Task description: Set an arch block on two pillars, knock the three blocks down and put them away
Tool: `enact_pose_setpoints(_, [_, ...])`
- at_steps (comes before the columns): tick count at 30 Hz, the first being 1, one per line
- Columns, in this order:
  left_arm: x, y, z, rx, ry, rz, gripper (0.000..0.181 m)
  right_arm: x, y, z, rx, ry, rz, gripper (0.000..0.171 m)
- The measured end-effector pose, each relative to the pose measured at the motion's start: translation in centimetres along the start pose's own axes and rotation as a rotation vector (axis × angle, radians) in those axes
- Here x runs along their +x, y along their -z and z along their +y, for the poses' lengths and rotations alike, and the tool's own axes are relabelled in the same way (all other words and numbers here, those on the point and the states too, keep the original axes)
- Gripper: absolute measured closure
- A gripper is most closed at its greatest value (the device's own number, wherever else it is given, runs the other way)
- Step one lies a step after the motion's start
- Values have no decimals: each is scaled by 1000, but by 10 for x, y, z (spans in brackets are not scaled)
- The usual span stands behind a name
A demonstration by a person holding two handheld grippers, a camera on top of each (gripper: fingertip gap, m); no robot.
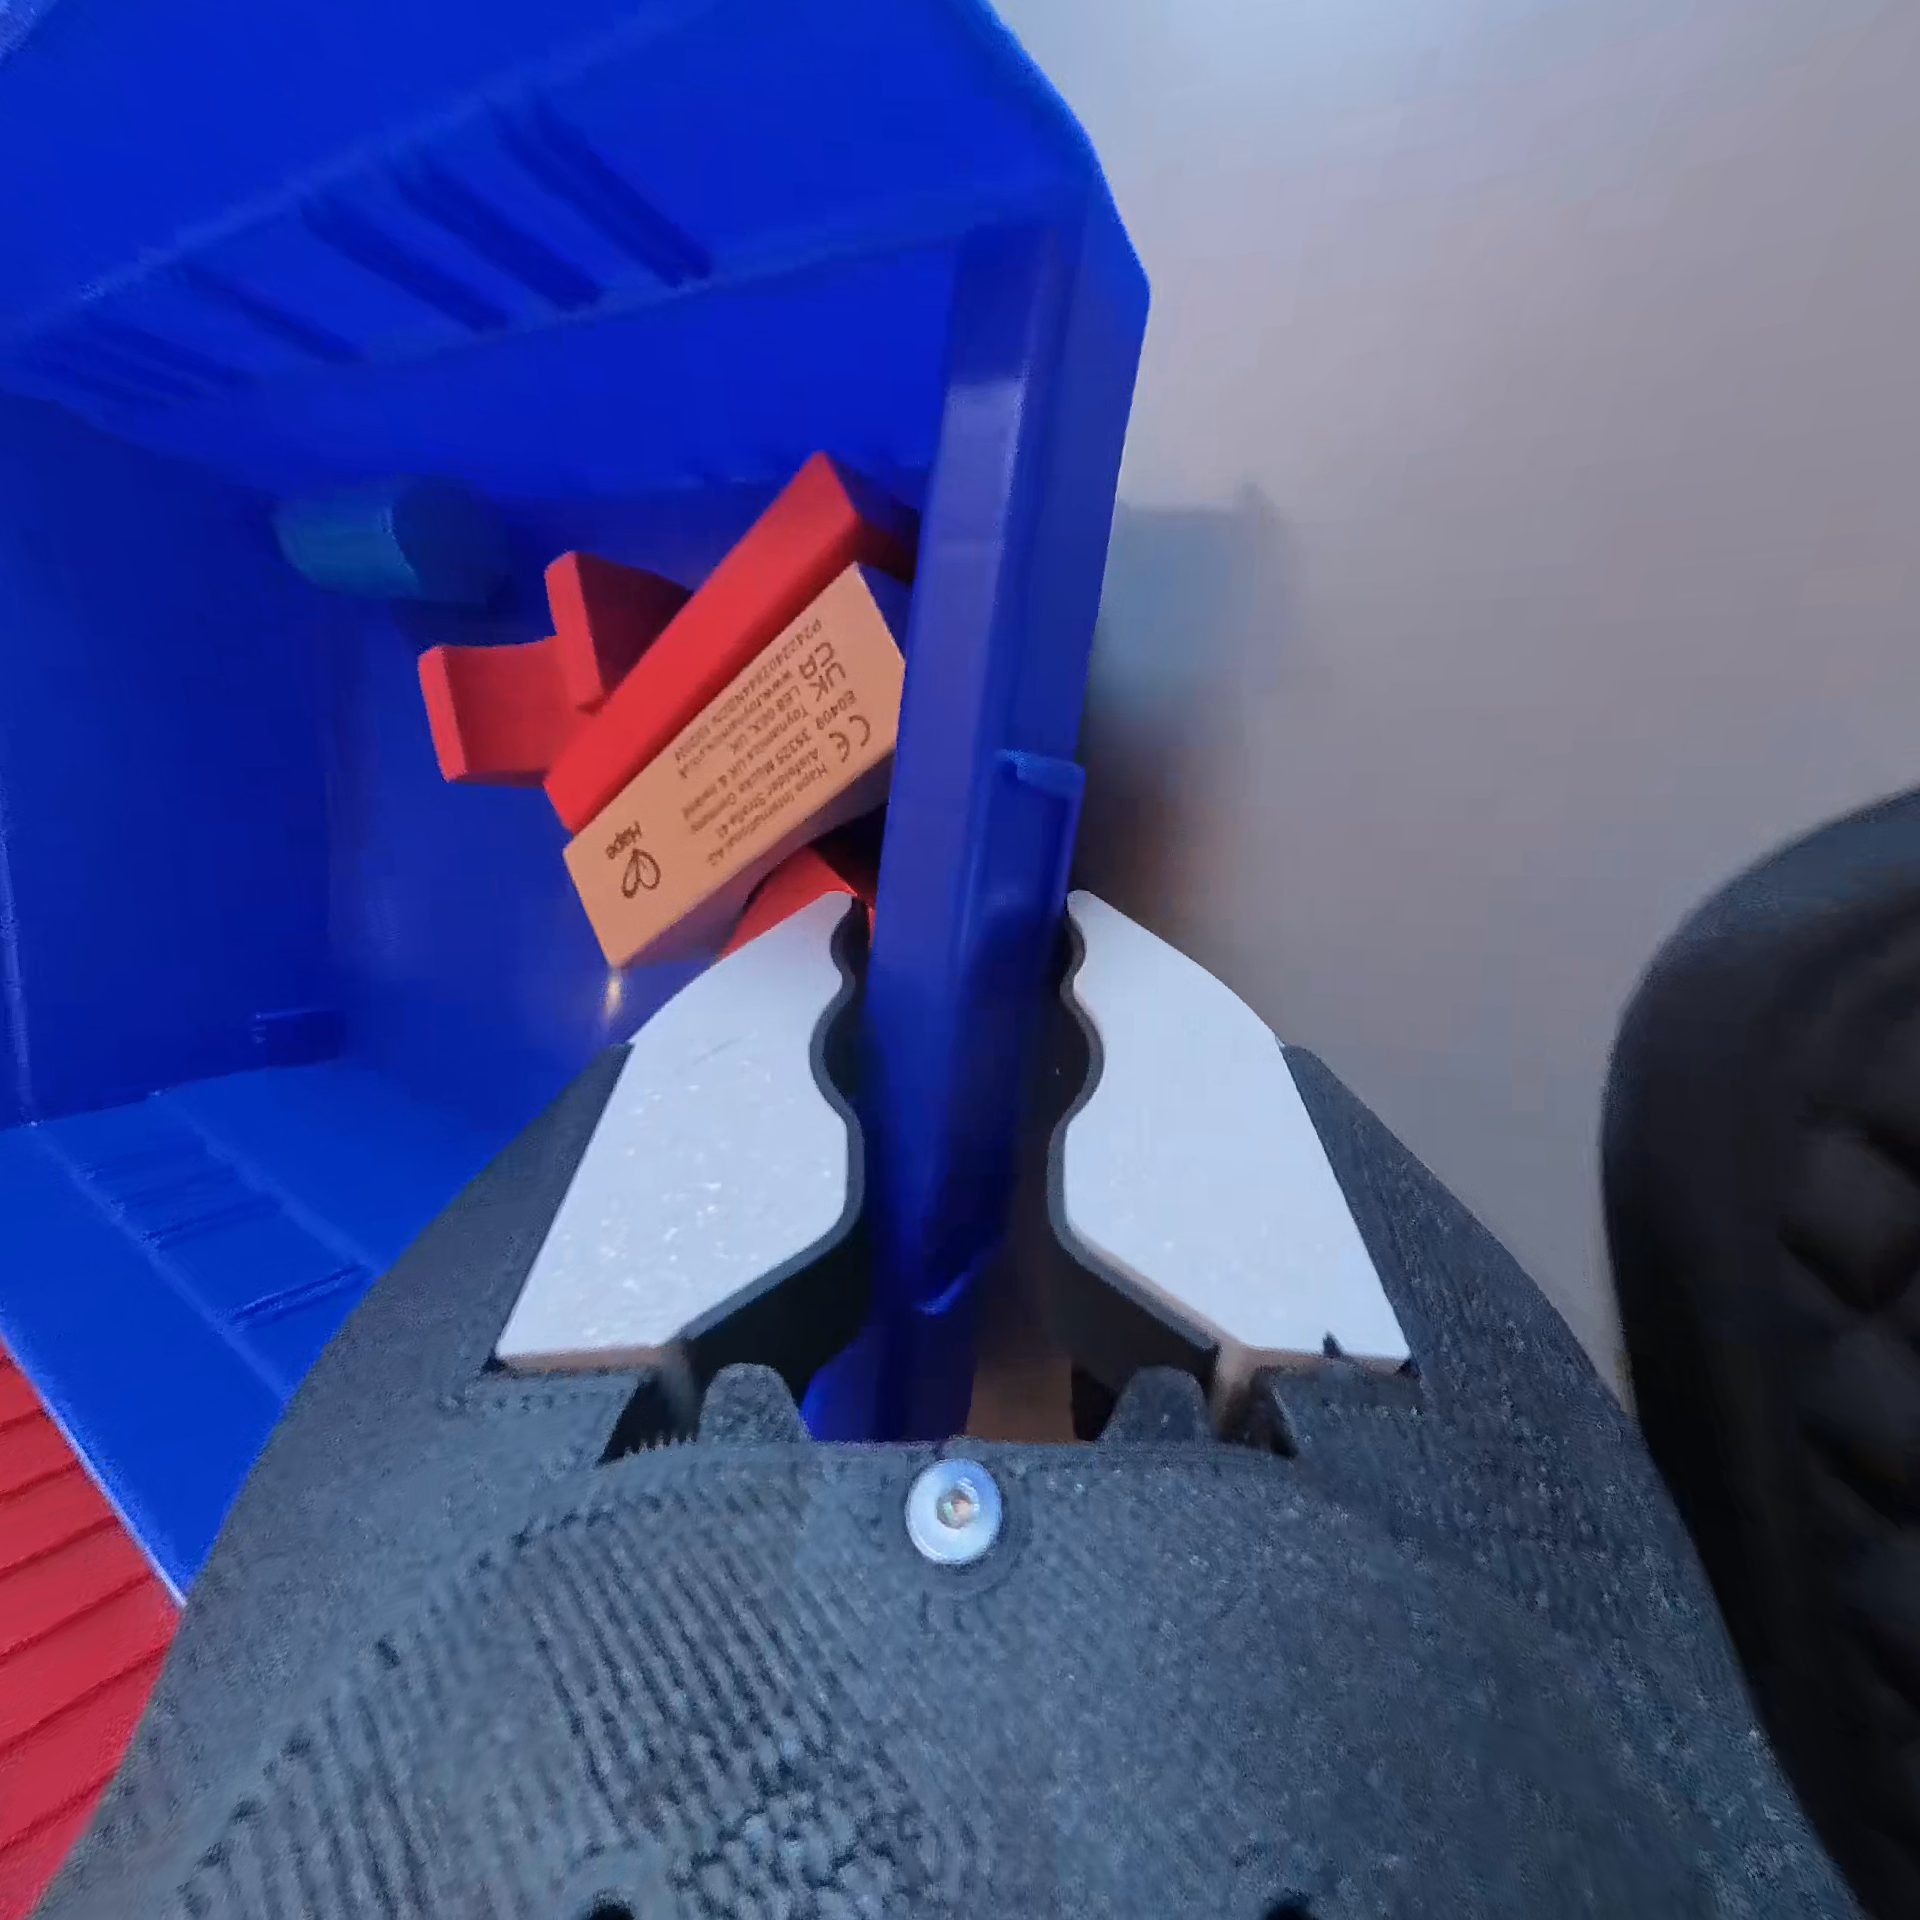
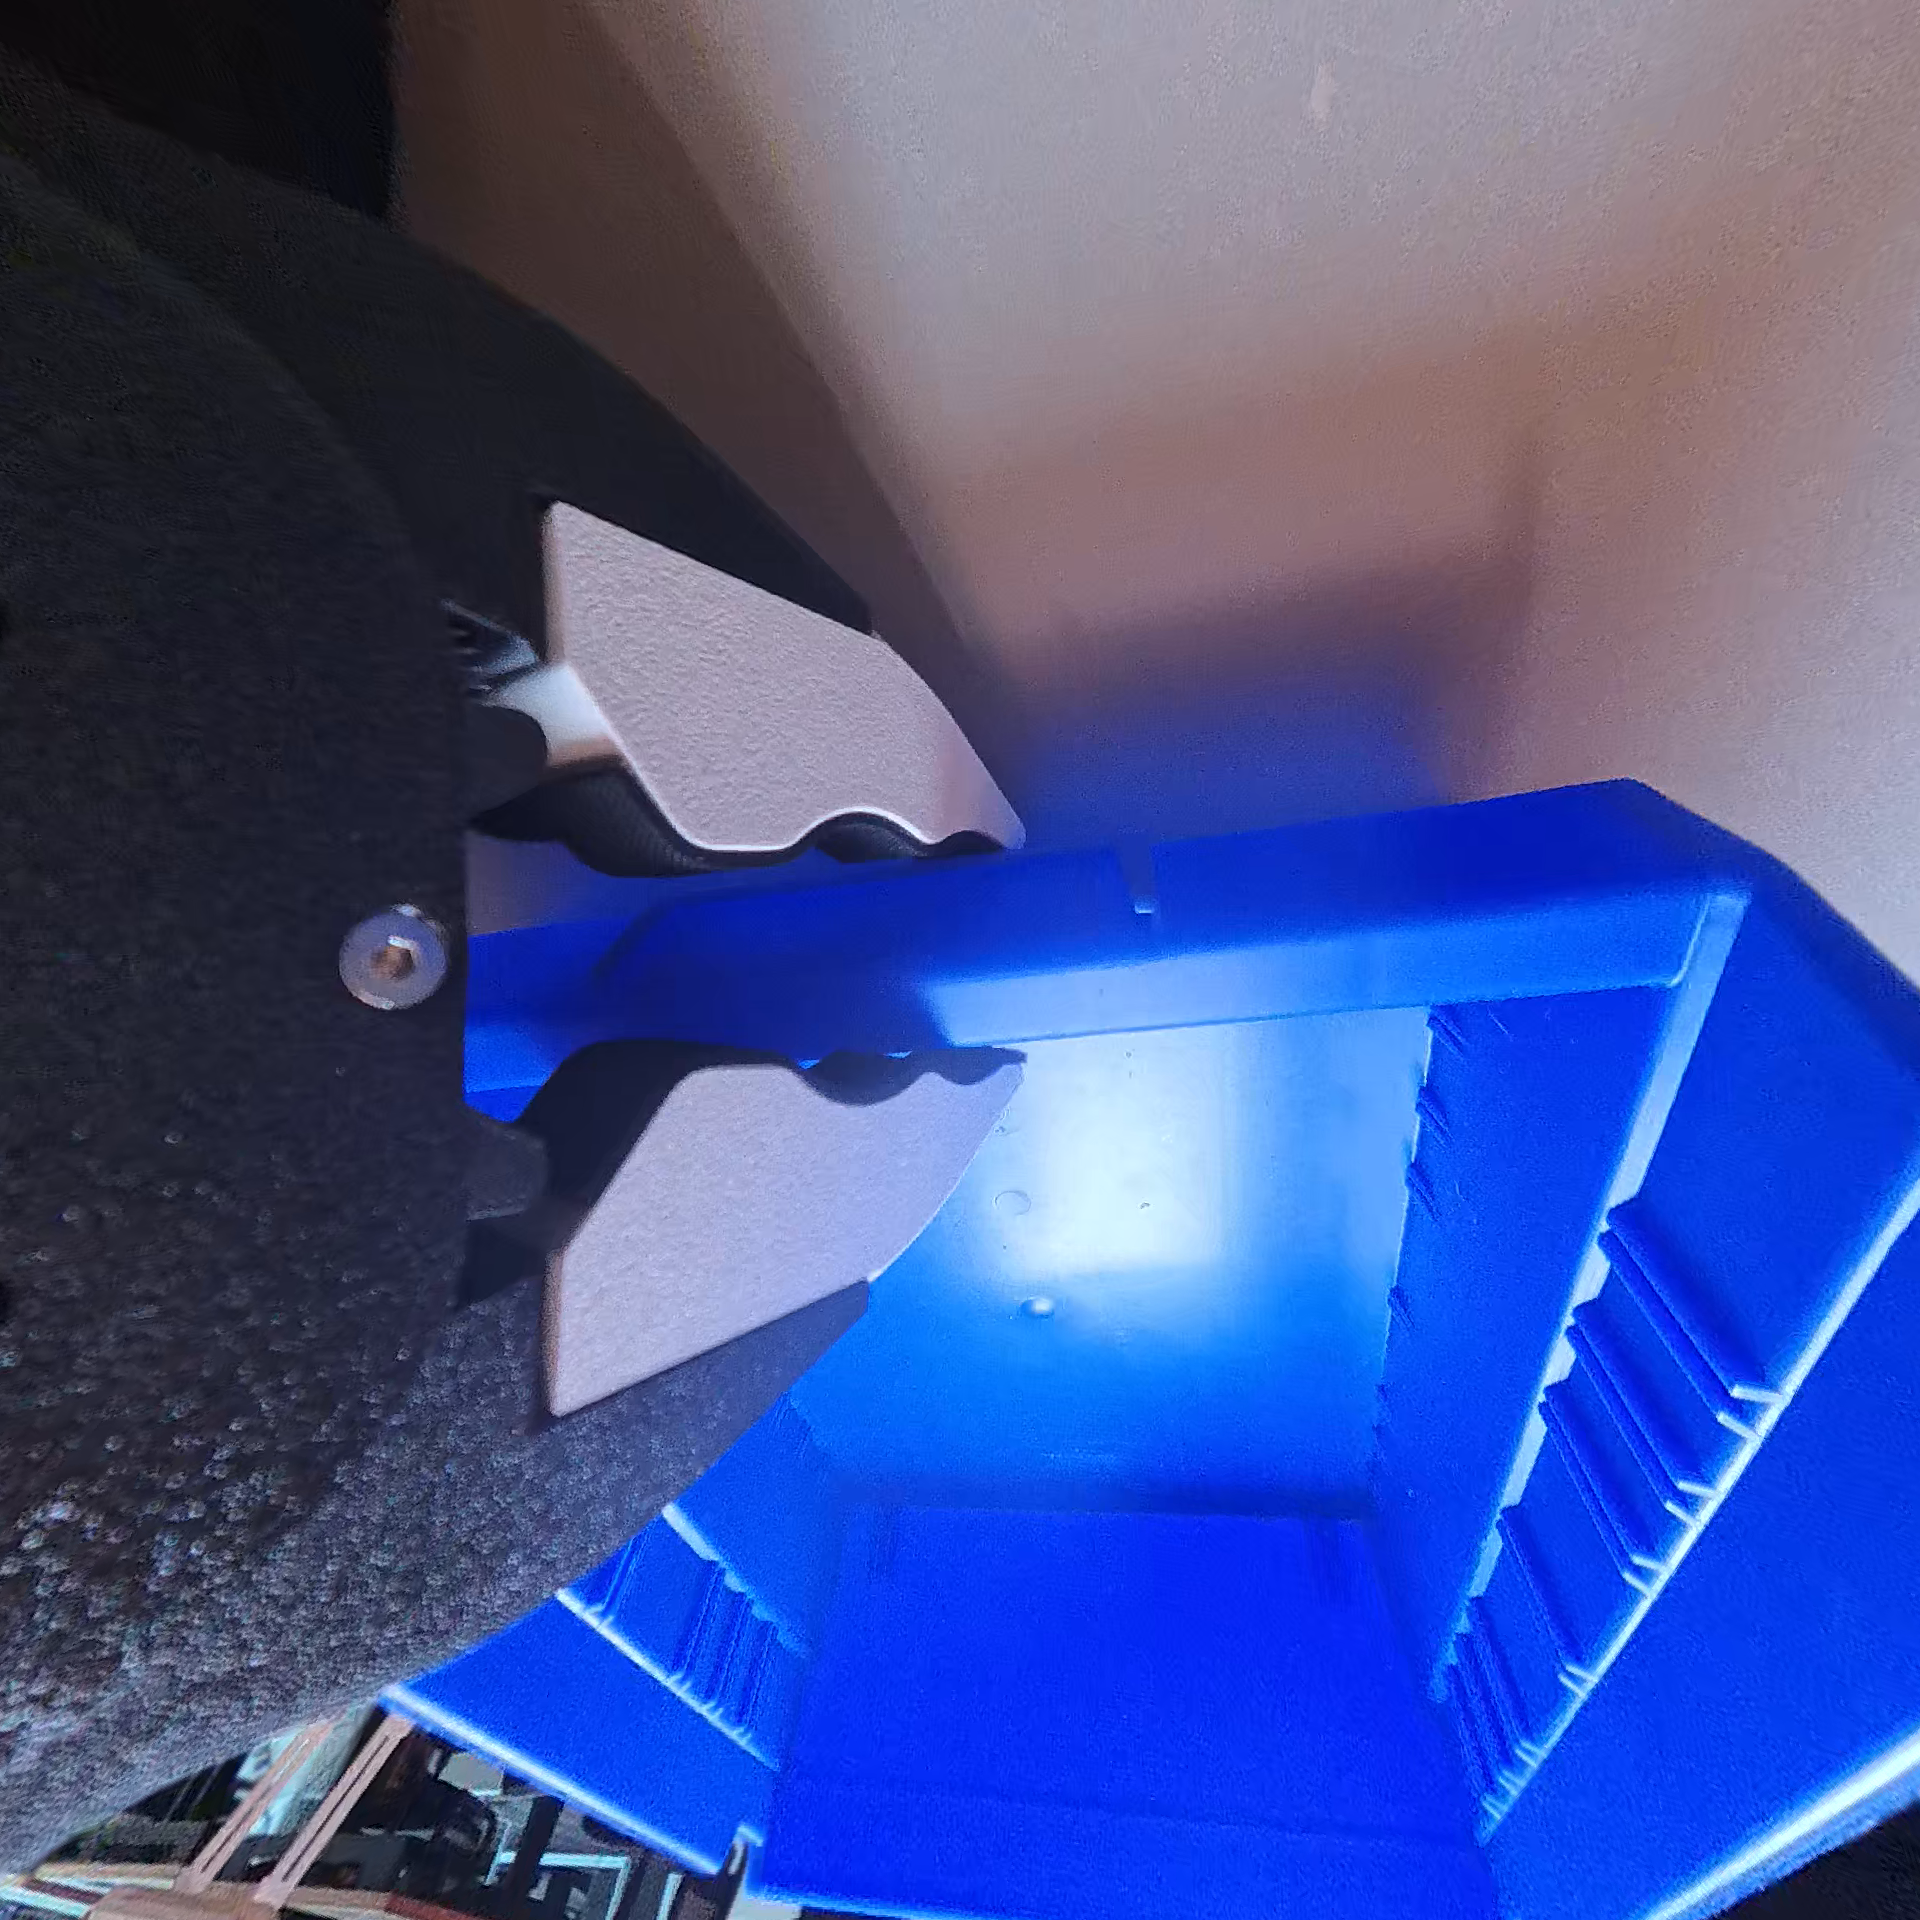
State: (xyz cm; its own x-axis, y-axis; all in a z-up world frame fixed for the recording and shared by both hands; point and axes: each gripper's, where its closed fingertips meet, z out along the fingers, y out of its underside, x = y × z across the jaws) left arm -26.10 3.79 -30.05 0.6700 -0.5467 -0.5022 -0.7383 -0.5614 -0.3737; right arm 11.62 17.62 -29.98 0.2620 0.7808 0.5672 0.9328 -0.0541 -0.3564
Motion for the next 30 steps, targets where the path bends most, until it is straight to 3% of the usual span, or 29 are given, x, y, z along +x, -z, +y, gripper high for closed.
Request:
enact_pose_setpoints(7, [-29,-25,-13,-17,17,-26,149,46,-23,23,-20,-86,56,136])
enact_pose_setpoints(13, [-52,-35,-10,70,-5,-94,146,56,-24,22,3,-68,227,131])
enact_pose_setpoints(17, [-63,-35,-4,106,44,-166,142,53,-6,1,139,-156,217,117])
enact_pose_setpoints(22, [-68,-21,-10,233,172,-136,127,52,32,-40,404,-350,116,116])
enact_pose_setpoints(27, [-75,18,-43,532,363,-13,131,48,65,-73,615,-549,-41,118])
enact_pose_setpoints(30, [-104,50,-61,705,505,-30,142,49,74,-86,706,-651,-137,118])
